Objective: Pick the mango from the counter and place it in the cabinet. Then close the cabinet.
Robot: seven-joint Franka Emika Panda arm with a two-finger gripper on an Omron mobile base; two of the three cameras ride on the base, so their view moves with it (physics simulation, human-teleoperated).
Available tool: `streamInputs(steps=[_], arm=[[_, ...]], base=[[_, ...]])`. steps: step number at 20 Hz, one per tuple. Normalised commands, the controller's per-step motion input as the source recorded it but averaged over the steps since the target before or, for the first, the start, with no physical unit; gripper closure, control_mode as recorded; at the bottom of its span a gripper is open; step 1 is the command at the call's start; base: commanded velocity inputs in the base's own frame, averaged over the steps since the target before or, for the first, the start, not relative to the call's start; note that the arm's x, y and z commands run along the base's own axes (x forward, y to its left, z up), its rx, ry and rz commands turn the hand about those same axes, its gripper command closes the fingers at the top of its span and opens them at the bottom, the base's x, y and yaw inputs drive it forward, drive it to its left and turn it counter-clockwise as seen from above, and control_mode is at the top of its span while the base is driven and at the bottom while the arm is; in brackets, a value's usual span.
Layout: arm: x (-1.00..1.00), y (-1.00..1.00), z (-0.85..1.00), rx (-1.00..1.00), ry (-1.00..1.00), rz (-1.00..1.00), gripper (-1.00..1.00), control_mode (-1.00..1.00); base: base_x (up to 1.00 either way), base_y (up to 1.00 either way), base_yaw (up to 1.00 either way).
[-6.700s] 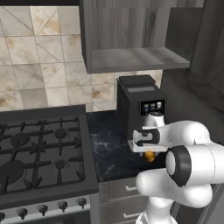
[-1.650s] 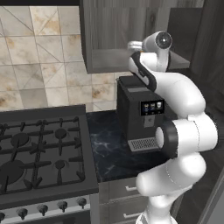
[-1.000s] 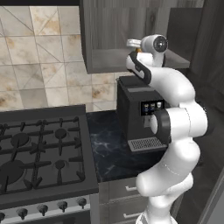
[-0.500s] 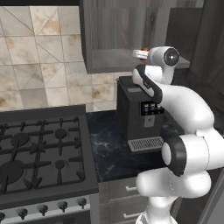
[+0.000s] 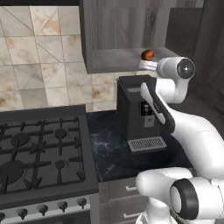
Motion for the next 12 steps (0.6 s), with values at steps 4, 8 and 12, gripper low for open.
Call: streamInputs(steps=[4, 8, 12], arm=[[-1.00, 0.00, 0.31, 0.18, 0.17, -0.07, -1.00, -1.00], [-1.00, 0.00, 0.15, 0.23, 0.05, -0.12, -1.00, -1.00], [-1.00, 0.00, 0.11, 0.24, 0.05, -0.20, -1.00, -1.00]], base=[[0.00, 0.00, 0.00], [0.00, 0.00, 0.00], [0.00, 0.00, 0.00]])
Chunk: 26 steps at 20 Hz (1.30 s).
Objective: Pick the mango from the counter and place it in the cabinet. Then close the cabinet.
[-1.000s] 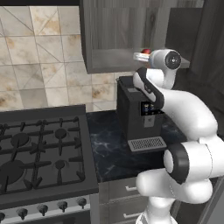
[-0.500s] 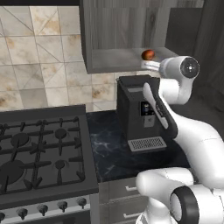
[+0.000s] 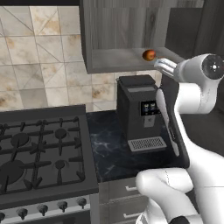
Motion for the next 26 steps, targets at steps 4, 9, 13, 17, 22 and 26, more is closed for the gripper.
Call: streamInputs(steps=[4, 9, 13, 17, 22, 26], arm=[[-1.00, 0.00, 0.00, 0.22, -0.05, -0.11, -1.00, -1.00], [-1.00, 0.00, 0.01, 0.24, -0.11, -0.06, -1.00, -1.00], [-1.00, 0.00, 0.25, 0.21, -0.01, 0.00, -1.00, -1.00], [-1.00, 0.01, 0.49, 0.12, 0.00, 0.00, -1.00, -1.00], [-1.00, 0.03, 0.69, 0.09, 0.01, 0.00, -1.00, -1.00], [-0.94, -0.05, 0.32, 0.09, 0.10, -0.06, -1.00, -1.00]], base=[[0.00, 0.00, 0.00], [0.00, 0.00, 0.00], [0.00, 0.00, 0.00], [0.00, 0.00, 0.00], [0.00, 0.00, 0.00], [0.00, 0.00, 0.00]])
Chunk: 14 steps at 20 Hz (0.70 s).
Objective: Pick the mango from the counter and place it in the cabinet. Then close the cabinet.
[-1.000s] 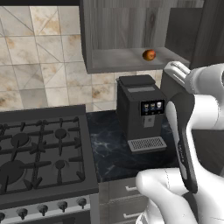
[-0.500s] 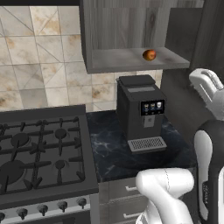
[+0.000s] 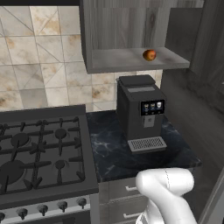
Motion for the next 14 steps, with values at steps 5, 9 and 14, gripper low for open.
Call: streamInputs(steps=[5, 9, 14], arm=[[-0.74, -0.41, -0.03, 0.19, 0.25, -0.21, -1.00, -1.00], [-0.59, -0.74, -0.45, 0.17, 0.08, -0.25, -1.00, -1.00], [-0.71, -0.67, -0.36, 0.18, -0.13, -0.13, -1.00, -1.00]], base=[[0.00, 0.00, 0.00], [0.00, 0.00, 0.00], [0.00, 0.00, 0.00]])
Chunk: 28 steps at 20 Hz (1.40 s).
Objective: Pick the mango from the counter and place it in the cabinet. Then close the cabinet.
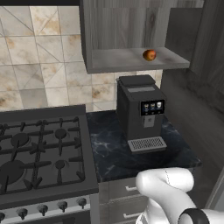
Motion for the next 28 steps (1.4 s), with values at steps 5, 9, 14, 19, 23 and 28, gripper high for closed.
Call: streamInputs(steps=[5, 9, 14, 19, 23, 28], arm=[[-0.45, -0.53, -0.15, 0.11, -0.32, -0.06, -1.00, -1.00], [-0.03, -0.39, 0.00, 0.09, -0.22, -0.05, -1.00, -1.00], [0.19, -0.23, 0.00, 0.09, -0.08, -0.01, -1.00, -1.00], [0.41, -0.19, 0.00, 0.10, -0.04, 0.00, -1.00, -1.00], [0.49, -0.29, -0.05, 0.10, -0.01, 0.00, -1.00, -1.00], [0.29, -0.34, -0.20, 0.11, -0.07, 0.00, -1.00, -1.00]], base=[[0.00, 0.00, 0.00], [0.00, 0.00, 0.00], [0.00, 0.00, 0.00], [0.00, 0.00, 0.00], [0.00, 0.00, 0.00], [0.00, 0.00, 0.00]])
